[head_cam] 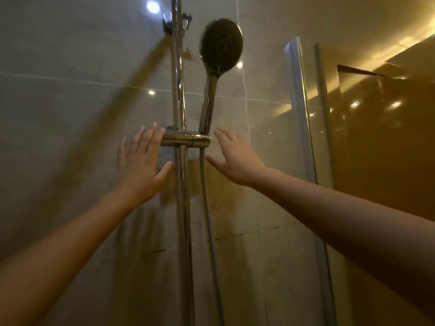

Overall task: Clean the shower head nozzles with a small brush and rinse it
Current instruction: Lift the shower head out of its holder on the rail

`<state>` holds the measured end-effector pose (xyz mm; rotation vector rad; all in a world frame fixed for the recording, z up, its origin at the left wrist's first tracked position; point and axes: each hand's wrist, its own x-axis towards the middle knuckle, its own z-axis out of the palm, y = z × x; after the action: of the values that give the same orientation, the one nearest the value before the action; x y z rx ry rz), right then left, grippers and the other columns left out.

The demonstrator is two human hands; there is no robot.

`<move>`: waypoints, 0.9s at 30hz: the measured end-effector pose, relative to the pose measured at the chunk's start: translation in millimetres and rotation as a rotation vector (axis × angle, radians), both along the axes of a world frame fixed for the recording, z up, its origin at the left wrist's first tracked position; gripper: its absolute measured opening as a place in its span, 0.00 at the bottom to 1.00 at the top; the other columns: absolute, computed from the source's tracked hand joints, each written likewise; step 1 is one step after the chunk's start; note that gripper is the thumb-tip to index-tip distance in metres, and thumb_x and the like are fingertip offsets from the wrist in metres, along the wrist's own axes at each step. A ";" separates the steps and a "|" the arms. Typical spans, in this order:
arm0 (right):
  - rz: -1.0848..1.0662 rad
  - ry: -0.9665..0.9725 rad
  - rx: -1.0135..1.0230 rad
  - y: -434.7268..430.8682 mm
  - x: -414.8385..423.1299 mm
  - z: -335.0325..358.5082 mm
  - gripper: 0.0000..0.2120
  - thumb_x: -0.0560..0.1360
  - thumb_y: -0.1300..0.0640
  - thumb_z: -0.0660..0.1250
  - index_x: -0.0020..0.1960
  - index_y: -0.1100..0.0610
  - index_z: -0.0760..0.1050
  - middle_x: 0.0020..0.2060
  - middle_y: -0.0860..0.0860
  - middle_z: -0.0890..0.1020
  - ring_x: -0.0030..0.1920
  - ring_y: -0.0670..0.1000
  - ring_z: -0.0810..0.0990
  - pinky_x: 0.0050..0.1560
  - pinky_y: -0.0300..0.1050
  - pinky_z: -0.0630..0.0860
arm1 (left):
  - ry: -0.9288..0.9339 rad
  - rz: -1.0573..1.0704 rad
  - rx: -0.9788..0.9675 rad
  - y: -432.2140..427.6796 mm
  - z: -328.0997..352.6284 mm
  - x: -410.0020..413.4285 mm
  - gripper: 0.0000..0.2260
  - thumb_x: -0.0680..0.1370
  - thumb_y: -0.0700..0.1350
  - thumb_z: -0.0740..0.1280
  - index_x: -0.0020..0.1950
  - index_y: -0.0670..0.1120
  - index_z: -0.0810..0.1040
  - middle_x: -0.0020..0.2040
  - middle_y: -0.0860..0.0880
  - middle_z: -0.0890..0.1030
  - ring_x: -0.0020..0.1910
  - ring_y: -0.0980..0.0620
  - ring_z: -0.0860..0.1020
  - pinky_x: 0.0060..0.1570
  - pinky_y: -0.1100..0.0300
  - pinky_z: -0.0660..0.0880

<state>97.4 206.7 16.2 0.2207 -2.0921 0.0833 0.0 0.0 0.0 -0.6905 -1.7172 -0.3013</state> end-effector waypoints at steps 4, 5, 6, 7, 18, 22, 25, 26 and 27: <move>0.092 0.105 -0.131 -5.3 -32.4 27.9 0.21 0.80 0.47 0.59 0.66 0.59 0.68 0.58 0.56 0.77 0.58 0.53 0.76 0.51 0.41 0.71 | -0.009 0.054 0.116 4.7 11.3 -21.8 0.34 0.75 0.57 0.59 0.76 0.53 0.47 0.78 0.49 0.48 0.77 0.48 0.45 0.71 0.44 0.38; 0.123 0.102 -0.166 -5.9 -42.3 33.2 0.18 0.79 0.47 0.59 0.62 0.58 0.69 0.53 0.54 0.78 0.52 0.51 0.78 0.46 0.39 0.72 | -0.007 0.083 0.107 6.0 14.3 -28.9 0.34 0.76 0.58 0.58 0.76 0.53 0.45 0.78 0.50 0.46 0.76 0.49 0.43 0.71 0.43 0.37; 0.143 0.092 -0.211 -7.3 -50.2 37.6 0.15 0.79 0.47 0.59 0.59 0.56 0.70 0.49 0.53 0.78 0.47 0.49 0.78 0.42 0.38 0.73 | -0.019 0.115 0.093 5.6 18.3 -35.6 0.34 0.76 0.59 0.57 0.76 0.53 0.43 0.78 0.50 0.44 0.76 0.49 0.41 0.70 0.42 0.36; 0.174 0.082 -0.261 -6.9 -57.9 41.6 0.13 0.79 0.47 0.60 0.56 0.55 0.69 0.46 0.51 0.78 0.43 0.47 0.78 0.38 0.37 0.73 | -0.045 0.153 0.085 4.3 20.7 -43.5 0.34 0.77 0.60 0.56 0.76 0.53 0.41 0.78 0.51 0.43 0.76 0.49 0.40 0.70 0.41 0.36; 0.526 0.069 -0.627 -7.6 -94.8 46.9 0.09 0.80 0.49 0.59 0.52 0.55 0.69 0.41 0.49 0.77 0.41 0.44 0.78 0.34 0.35 0.70 | 0.062 0.293 0.057 -12.0 3.5 -89.9 0.30 0.77 0.62 0.47 0.76 0.55 0.44 0.78 0.52 0.47 0.76 0.51 0.42 0.70 0.36 0.42; 0.587 0.090 -0.649 -8.9 -96.0 44.8 0.09 0.80 0.49 0.58 0.51 0.55 0.69 0.41 0.49 0.77 0.41 0.45 0.78 0.38 0.36 0.72 | 0.071 0.303 0.060 -13.6 2.3 -92.4 0.30 0.77 0.62 0.46 0.76 0.55 0.43 0.78 0.53 0.45 0.77 0.51 0.42 0.71 0.37 0.41; 0.611 0.132 -0.702 -12.3 -95.6 51.4 0.09 0.81 0.49 0.58 0.51 0.55 0.70 0.39 0.49 0.76 0.37 0.43 0.77 0.32 0.32 0.73 | 0.079 0.294 0.053 -13.6 2.2 -92.2 0.30 0.77 0.62 0.46 0.76 0.55 0.43 0.78 0.52 0.46 0.76 0.51 0.43 0.71 0.37 0.42; 0.620 0.149 -0.734 -12.7 -94.6 54.9 0.10 0.81 0.49 0.58 0.51 0.56 0.70 0.39 0.49 0.77 0.37 0.44 0.78 0.30 0.31 0.73 | 0.078 0.295 0.050 -13.5 1.5 -92.8 0.30 0.77 0.62 0.46 0.76 0.55 0.43 0.78 0.52 0.47 0.76 0.50 0.43 0.71 0.37 0.42; 0.642 0.159 -0.769 -12.6 -94.0 59.6 0.10 0.80 0.50 0.58 0.52 0.56 0.70 0.40 0.50 0.77 0.38 0.45 0.79 0.30 0.31 0.75 | 0.079 0.299 0.050 -13.8 0.7 -94.0 0.30 0.77 0.62 0.46 0.77 0.54 0.43 0.78 0.52 0.47 0.76 0.50 0.43 0.71 0.37 0.42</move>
<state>3.4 194.1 75.8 0.3953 -1.6203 1.1820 -94.0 -13.8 0.7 -0.3959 -1.7031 -0.1058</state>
